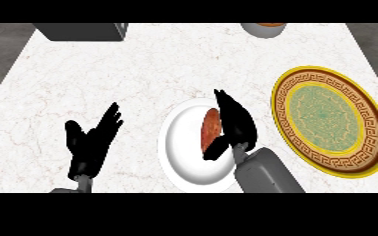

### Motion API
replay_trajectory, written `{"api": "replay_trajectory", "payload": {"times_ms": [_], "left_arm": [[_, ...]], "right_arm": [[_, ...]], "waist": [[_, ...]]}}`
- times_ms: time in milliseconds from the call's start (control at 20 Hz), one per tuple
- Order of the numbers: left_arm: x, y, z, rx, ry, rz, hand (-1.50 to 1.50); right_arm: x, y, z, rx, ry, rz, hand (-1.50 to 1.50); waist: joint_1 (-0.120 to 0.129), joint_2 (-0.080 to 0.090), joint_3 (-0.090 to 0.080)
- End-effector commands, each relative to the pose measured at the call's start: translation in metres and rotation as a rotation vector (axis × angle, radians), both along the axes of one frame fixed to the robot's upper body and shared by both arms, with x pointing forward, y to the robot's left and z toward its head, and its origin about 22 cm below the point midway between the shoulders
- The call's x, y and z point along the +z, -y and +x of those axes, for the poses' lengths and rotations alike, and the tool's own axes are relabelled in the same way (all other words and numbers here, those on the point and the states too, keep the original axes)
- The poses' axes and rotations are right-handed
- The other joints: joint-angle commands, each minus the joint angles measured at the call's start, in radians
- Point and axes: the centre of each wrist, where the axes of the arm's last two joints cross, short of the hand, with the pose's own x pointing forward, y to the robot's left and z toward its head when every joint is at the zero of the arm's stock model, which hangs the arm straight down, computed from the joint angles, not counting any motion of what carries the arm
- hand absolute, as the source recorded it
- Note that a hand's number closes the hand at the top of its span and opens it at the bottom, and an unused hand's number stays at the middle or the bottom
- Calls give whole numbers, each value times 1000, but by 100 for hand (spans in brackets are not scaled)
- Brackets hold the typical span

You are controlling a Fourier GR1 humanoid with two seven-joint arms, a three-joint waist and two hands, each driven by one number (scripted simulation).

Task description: Pick the sweet potato from the plate and place it in the plate

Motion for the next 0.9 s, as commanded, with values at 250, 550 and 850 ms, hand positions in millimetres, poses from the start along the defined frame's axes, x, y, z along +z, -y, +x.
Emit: {"api": "replay_trajectory", "payload": {"times_ms": [250, 550, 850], "left_arm": [[-2, -13, -13, -6, -11, 14, 0], [6, -7, -17, 16, -16, 1, 0], [4, 4, 6, 7, -16, 10, 0]], "right_arm": [[-19, -17, 11, 128, -15, -101, 150], [-40, -16, -29, 131, 42, -113, 150], [-12, -16, -32, 105, 290, -65, 150]], "waist": [[5, 2, -2], [1, 0, -1], [-10, -1, -1]]}}
